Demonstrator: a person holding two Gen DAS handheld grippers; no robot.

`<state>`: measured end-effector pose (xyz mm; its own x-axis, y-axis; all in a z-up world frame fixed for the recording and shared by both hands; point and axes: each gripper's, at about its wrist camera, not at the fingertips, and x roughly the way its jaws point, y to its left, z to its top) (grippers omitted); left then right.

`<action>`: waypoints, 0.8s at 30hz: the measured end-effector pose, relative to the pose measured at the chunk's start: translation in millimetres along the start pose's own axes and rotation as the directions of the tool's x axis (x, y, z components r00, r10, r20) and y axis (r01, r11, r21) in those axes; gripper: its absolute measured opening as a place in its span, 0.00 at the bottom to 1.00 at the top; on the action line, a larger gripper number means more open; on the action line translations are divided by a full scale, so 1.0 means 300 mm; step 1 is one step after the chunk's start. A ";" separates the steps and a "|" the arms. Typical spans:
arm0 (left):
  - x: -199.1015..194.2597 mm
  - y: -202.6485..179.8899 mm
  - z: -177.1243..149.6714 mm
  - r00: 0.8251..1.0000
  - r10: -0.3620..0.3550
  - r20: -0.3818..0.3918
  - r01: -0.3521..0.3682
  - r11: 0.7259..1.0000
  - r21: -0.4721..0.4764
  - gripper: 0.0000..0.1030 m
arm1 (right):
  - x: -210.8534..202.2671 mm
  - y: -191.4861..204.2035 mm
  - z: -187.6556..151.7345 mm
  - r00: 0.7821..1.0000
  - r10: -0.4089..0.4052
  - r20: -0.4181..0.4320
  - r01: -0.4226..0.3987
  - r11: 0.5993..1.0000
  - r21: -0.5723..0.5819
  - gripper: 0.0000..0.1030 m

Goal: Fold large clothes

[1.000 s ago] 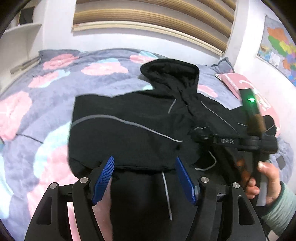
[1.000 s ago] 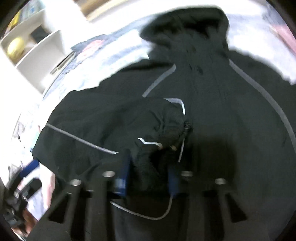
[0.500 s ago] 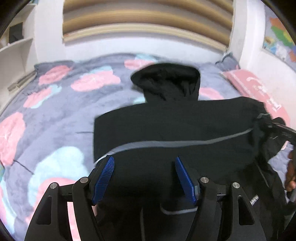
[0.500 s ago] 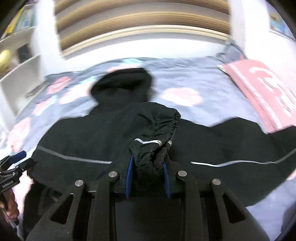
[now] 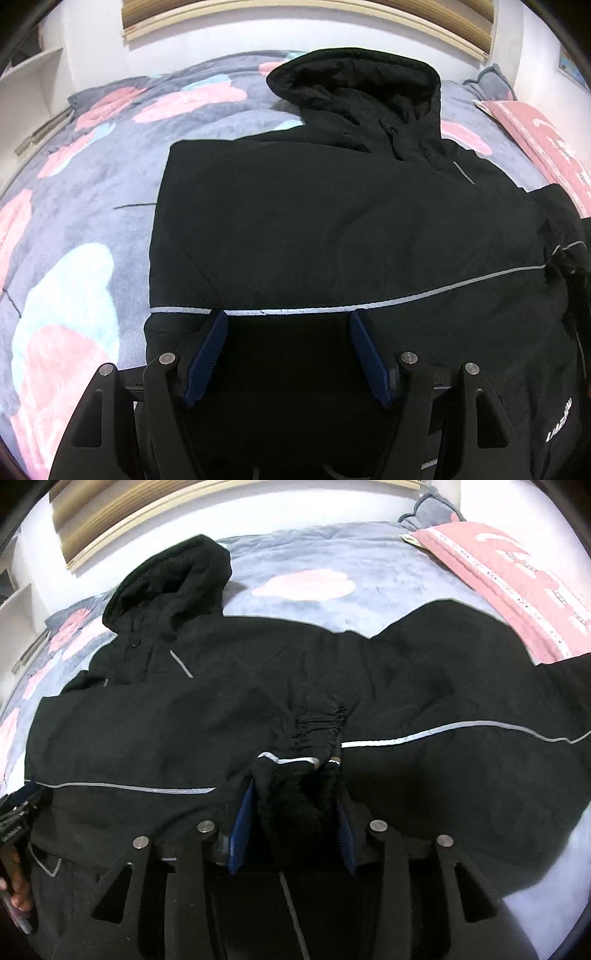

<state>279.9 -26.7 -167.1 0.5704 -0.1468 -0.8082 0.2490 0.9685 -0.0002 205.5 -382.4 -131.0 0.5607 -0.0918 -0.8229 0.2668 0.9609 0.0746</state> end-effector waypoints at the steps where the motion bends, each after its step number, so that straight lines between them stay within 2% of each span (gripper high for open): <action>1: -0.010 -0.012 -0.005 1.000 0.010 0.004 -0.010 1.000 0.008 0.68 | -0.015 0.001 0.006 1.000 -0.007 0.012 0.007 1.000 -0.007 0.46; 2: -0.028 -0.021 -0.003 1.000 0.008 0.005 -0.008 1.000 0.013 0.68 | -0.062 0.016 0.009 0.999 -0.014 0.042 0.015 1.000 -0.024 0.47; 5: -0.096 -0.046 -0.015 0.997 -0.077 0.015 0.077 0.997 0.004 0.68 | -0.179 0.080 0.015 0.992 0.032 0.118 -0.022 0.996 -0.085 0.49; 7: -0.134 -0.069 -0.028 0.994 -0.106 0.037 0.106 0.994 0.003 0.68 | -0.216 0.142 0.015 0.990 0.049 0.133 -0.031 0.990 -0.137 0.48; 10: -0.137 -0.104 -0.061 0.994 -0.091 0.052 0.090 0.996 0.029 0.68 | -0.171 0.211 0.002 0.994 0.044 0.103 -0.024 0.981 -0.190 0.48; 12: -0.093 -0.113 -0.085 0.996 -0.078 0.035 0.076 0.996 0.044 0.68 | -0.063 0.213 -0.025 1.000 -0.016 0.020 0.020 0.984 -0.178 0.48; 14: -0.066 -0.108 -0.098 0.992 -0.106 0.069 0.104 0.994 0.034 0.69 | 0.046 0.179 -0.060 0.998 -0.013 -0.067 0.004 0.990 -0.138 0.49; 16: -0.062 -0.107 -0.112 0.989 -0.109 0.101 0.107 0.994 0.031 0.69 | 0.057 0.162 -0.096 1.000 0.023 0.005 -0.023 0.993 -0.118 0.49; 18: -0.060 -0.120 -0.115 0.990 -0.083 0.115 0.078 0.996 0.047 0.70 | 0.048 0.181 -0.108 1.000 -0.007 0.025 0.011 0.991 -0.137 0.49; 21: -0.059 -0.125 -0.113 0.990 -0.073 0.118 0.067 0.996 0.054 0.70 | 0.040 0.201 -0.112 0.999 -0.031 0.034 0.036 0.986 -0.163 0.50; 24: -0.052 -0.120 -0.103 0.991 -0.077 0.112 0.072 0.996 0.051 0.70 | -0.020 0.160 -0.096 0.999 0.034 0.004 -0.034 0.993 -0.115 0.51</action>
<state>237.8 -53.2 -172.5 0.6337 -0.2428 -0.7345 0.3289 0.9439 -0.0283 192.3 -328.3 -138.5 0.5730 -0.0599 -0.8174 0.1559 0.9871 0.0369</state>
